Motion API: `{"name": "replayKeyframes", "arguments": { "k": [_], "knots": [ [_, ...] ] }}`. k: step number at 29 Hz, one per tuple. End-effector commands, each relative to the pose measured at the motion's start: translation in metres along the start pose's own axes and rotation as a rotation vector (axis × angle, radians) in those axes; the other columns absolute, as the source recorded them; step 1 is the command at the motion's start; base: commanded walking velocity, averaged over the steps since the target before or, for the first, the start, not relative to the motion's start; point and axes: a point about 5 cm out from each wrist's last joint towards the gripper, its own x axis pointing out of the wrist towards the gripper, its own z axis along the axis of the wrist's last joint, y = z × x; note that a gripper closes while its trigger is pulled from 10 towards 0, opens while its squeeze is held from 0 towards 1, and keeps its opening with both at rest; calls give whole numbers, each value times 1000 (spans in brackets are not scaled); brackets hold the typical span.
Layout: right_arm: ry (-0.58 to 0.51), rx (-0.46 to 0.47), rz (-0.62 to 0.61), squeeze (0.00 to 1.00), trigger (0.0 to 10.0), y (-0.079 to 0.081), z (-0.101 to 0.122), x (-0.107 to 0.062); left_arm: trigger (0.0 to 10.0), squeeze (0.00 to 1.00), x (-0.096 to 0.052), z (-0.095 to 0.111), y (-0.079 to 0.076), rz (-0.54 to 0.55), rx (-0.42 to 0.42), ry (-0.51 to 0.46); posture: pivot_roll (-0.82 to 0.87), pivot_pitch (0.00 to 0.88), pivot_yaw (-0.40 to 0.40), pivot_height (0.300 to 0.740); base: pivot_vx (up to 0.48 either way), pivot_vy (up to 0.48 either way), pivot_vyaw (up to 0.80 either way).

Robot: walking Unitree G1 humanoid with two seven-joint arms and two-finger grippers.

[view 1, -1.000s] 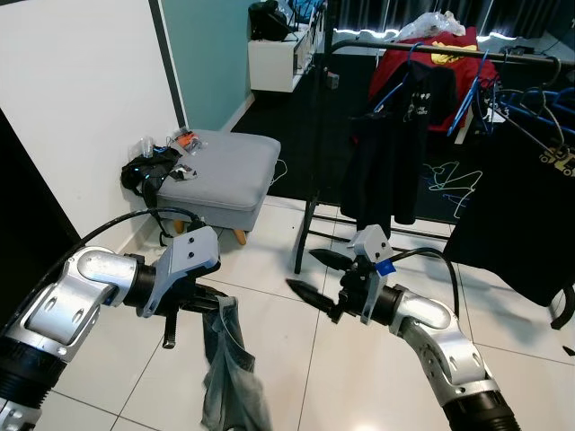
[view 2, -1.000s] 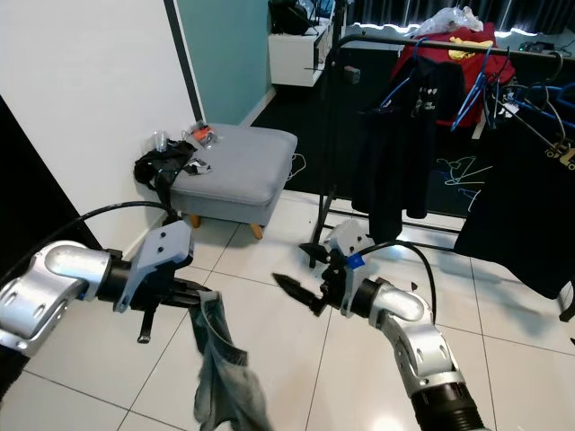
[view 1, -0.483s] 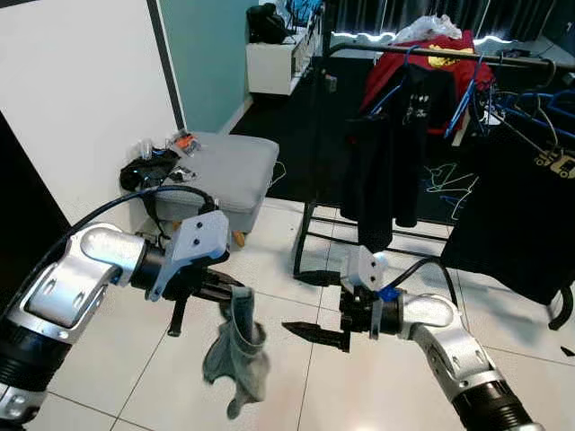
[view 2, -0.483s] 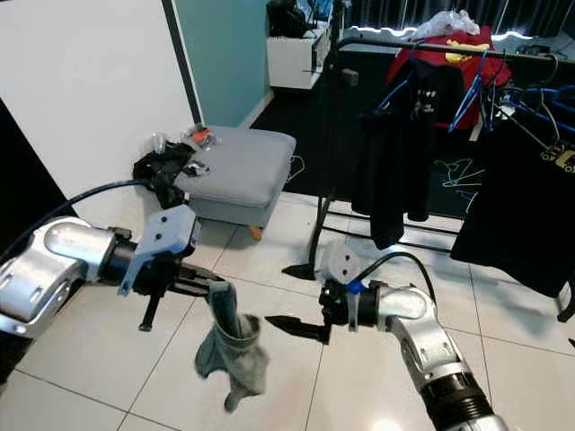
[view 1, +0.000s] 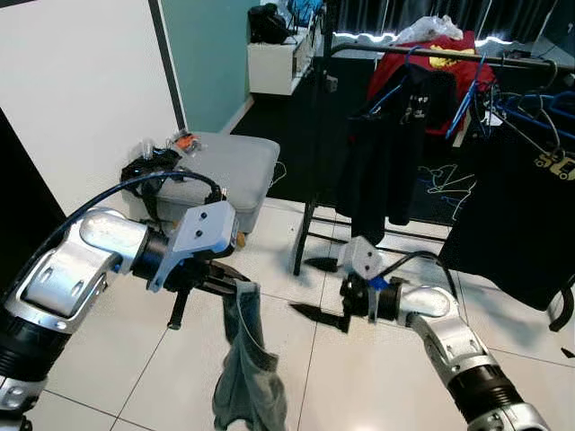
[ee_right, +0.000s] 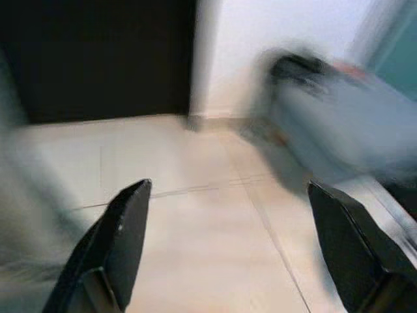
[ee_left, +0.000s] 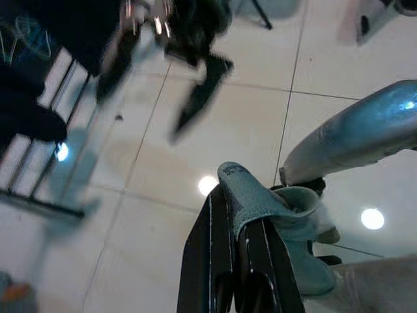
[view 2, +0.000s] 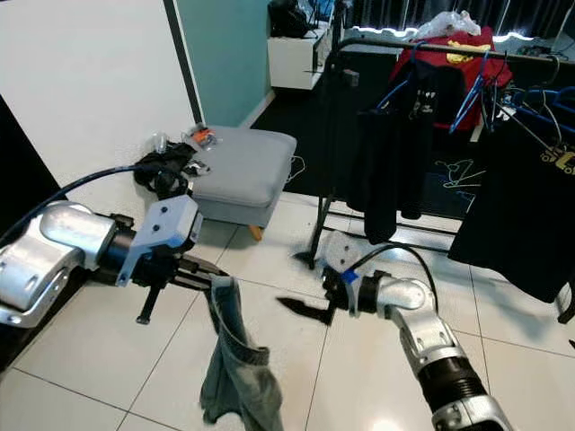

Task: Hang hanger

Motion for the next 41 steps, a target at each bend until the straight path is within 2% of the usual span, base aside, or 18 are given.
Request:
{"name": "replayKeyframes", "arguments": {
  "k": [1,4,5,8,9,10,11,12,15,16,18,19,23,26,29,30,37,41],
  "knots": [
    [42,57,-108,0,10000,-6,-9,-2,0,0,5,-12,-3,19,-52,32,42,27,19,740,0,0,0],
    [57,304,-336,0,10000,-5,-28,-4,0,0,22,-53,-5,291,-312,112,35,36,27,740,0,0,0],
    [57,304,-336,0,10000,-5,-28,-4,0,0,22,-53,-5,291,-312,112,35,36,27,740,0,0,0],
    [138,408,-435,0,10000,7,-48,-3,0,0,31,-93,-7,586,-660,169,35,40,28,740,0,0,0],
    [145,423,-448,0,10000,10,-50,-2,4000,0,32,-103,-12,629,-743,195,32,43,29,740,0,0,0],
    [145,423,-448,0,10000,10,-50,-2,4000,0,32,-103,-12,629,-743,195,32,43,29,740,0,0,0],
    [151,433,-453,0,10000,12,-51,-2,4275,0,34,-110,-18,657,-828,209,31,44,30,740,0,0,0],
    [157,431,-449,0,10000,15,-52,-1,4157,0,37,-117,-24,676,-917,212,30,44,29,740,0,0,0],
    [172,430,-455,0,10000,17,-51,0,4039,0,42,-122,-32,692,-1037,203,30,45,28,740,0,0,0],
    [180,426,-456,0,10000,17,-51,0,2902,0,45,-124,-38,697,-1100,196,29,46,26,740,0,0,0],
    [186,426,-460,0,10000,17,-51,0,2902,0,46,-125,-41,706,-1142,195,30,46,26,740,0,0,0],
    [192,428,-464,0,10000,16,-49,0,0,0,49,-129,-46,745,-1241,173,31,46,24,740,0,0,0],
    [196,432,-468,0,10000,16,-48,2,0,0,50,-135,-48,824,-1353,136,32,47,22,740,0,0,0],
    [198,437,-469,0,10000,17,-46,3,0,0,49,-142,-47,983,-1589,19,33,47,22,740,0,0,0],
    [199,439,-470,0,10000,18,-46,4,0,0,49,-143,-47,1011,-1653,-14,33,47,22,740,0,0,0],
    [204,442,-465,0,10000,19,-46,4,0,0,53,-141,-49,1006,-1753,-70,32,50,22,740,0,0,0],
    [215,444,-458,0,10000,20,-46,3,0,0,58,-134,-50,954,-1789,-106,31,50,21,740,0,0,0],
    [226,443,-454,0,10000,19,-46,1,0,0,61,-128,-49,916,-1687,-63,29,47,20,740,0,0,0]
  ]
}}
